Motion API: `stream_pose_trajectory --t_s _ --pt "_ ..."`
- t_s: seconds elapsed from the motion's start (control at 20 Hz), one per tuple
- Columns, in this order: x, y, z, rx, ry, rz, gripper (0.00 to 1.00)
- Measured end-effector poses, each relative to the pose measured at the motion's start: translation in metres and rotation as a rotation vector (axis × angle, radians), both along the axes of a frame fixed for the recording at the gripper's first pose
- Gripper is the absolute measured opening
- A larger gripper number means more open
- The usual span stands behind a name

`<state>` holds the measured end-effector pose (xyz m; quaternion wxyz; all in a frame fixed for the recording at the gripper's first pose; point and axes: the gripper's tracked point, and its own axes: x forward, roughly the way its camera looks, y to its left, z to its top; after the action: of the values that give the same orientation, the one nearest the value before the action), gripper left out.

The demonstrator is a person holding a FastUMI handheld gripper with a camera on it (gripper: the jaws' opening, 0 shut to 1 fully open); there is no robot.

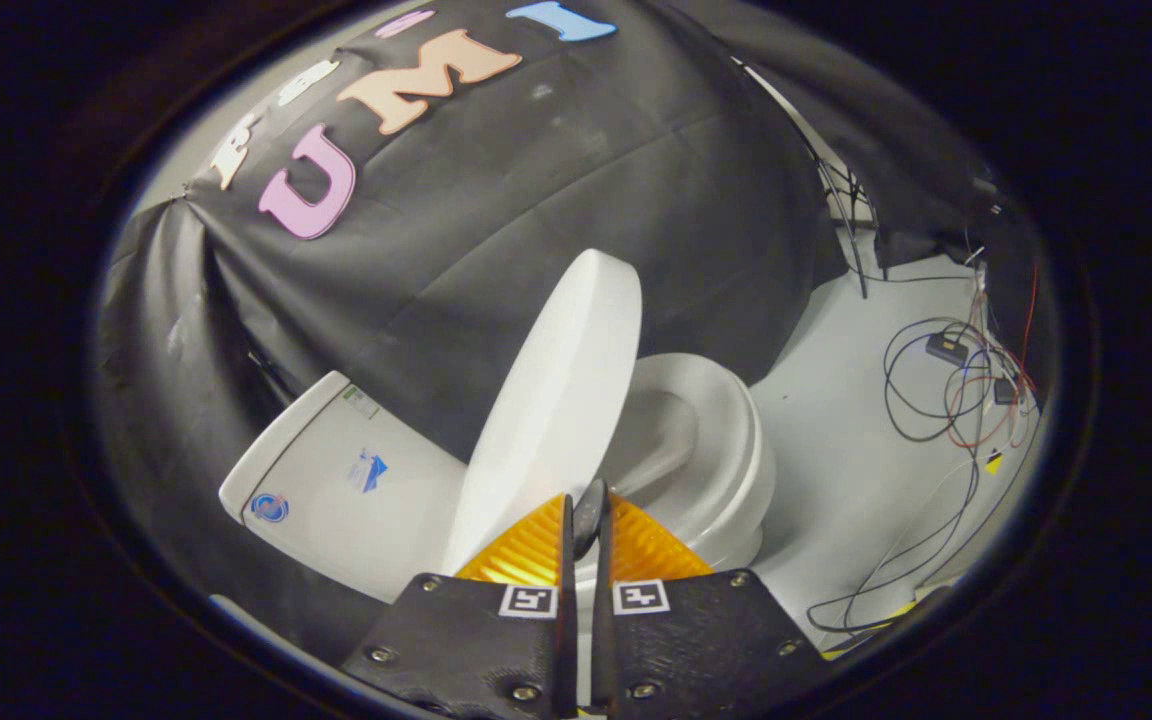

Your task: Open the toilet lid.

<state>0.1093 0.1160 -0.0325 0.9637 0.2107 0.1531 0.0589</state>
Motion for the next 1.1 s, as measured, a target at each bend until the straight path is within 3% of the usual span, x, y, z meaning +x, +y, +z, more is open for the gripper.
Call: stream_pose_trajectory --t_s 0.25,0.55,0.9,1.1 --pt "-0.006 0.022 0.025 -0.066 -0.05 0.047 0.06" --pt "-0.011 0.044 0.047 -0.289 -0.098 0.06 0.06" --pt "-0.018 0.053 0.056 -0.319 -0.091 0.004 0.06" --pt "-0.022 0.072 0.069 -0.352 -0.113 0.047 0.06"
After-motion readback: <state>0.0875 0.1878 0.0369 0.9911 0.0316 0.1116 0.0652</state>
